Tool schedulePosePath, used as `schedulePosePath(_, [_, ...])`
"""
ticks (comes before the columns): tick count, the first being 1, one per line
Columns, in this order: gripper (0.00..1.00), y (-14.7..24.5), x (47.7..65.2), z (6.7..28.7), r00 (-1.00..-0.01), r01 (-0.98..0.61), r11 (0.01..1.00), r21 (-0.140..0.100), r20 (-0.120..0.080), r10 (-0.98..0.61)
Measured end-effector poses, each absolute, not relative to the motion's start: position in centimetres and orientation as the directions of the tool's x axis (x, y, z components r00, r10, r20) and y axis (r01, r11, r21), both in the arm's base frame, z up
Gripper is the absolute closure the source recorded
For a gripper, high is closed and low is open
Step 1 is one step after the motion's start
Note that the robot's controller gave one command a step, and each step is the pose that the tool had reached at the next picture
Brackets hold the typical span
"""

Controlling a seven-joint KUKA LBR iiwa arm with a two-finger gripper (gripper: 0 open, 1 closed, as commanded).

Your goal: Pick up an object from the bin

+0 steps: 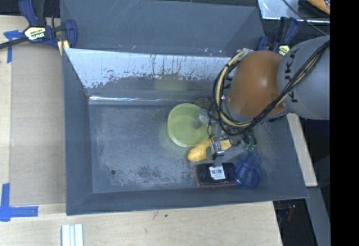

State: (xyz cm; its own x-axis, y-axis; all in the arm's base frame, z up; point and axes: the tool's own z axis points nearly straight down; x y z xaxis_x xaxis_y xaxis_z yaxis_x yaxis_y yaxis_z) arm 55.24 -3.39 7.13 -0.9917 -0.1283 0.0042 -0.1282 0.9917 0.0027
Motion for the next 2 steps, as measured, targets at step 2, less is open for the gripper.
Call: schedulePosePath(2, [0.00, -3.3, 55.4, 7.5, -0.992, -0.122, 0.992, 0.003, -0.001, -0.122])
